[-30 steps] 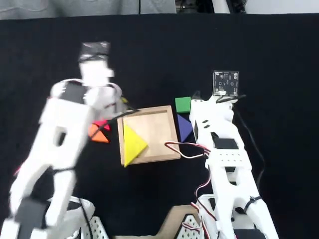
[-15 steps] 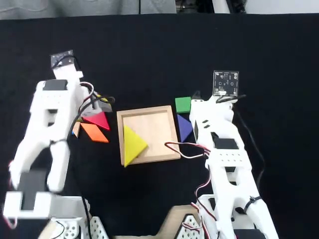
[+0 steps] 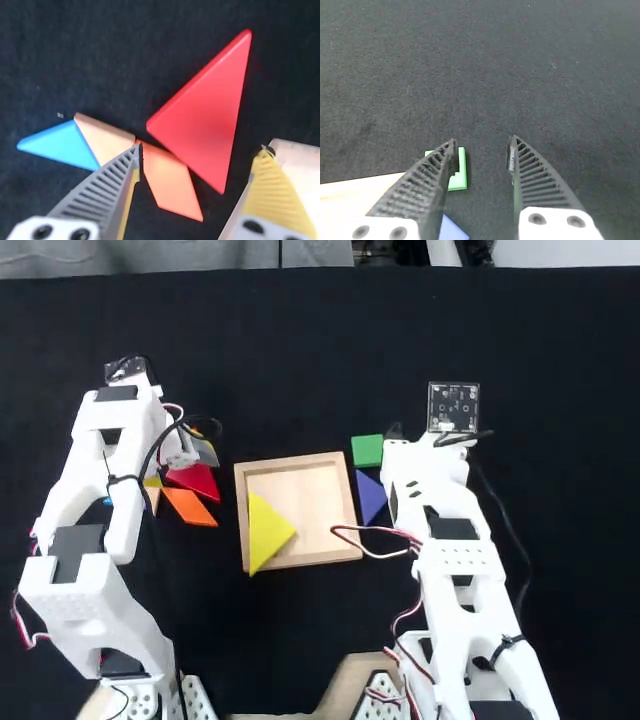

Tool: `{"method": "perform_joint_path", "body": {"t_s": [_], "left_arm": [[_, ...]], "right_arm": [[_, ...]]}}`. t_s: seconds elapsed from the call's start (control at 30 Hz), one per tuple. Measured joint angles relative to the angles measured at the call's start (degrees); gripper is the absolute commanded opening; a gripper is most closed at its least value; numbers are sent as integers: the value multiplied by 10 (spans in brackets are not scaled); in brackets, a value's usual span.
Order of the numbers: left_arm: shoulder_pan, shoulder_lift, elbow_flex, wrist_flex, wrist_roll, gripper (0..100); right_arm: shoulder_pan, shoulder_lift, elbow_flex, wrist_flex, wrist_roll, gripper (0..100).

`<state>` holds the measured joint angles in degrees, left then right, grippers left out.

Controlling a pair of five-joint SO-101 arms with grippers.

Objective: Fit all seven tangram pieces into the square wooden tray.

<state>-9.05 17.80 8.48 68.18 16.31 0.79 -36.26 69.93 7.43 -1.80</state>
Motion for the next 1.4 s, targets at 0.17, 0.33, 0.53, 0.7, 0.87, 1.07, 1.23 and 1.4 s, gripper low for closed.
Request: {"method": "perform_joint_path", "body": {"t_s": [0.17,0.33,0.53,0.7,0.87,1.07,1.23,1.4], "left_arm": [[-3,0,0,-32,0,342],[-3,0,0,-50,0,342],[-3,46,0,-50,0,342],[-3,57,-9,-27,0,342],[-3,58,-25,-2,1,341],[-3,58,-25,-1,1,234],[-1,58,-26,-11,1,221],[-1,58,-26,-29,1,221]], "right_arm": [[0,0,0,0,0,167],[0,0,0,0,0,167],[0,0,0,0,0,167],[0,0,0,0,0,167],[0,0,0,0,0,167],[0,0,0,0,0,167],[0,0,0,0,0,167],[0,0,0,0,0,167]]}}
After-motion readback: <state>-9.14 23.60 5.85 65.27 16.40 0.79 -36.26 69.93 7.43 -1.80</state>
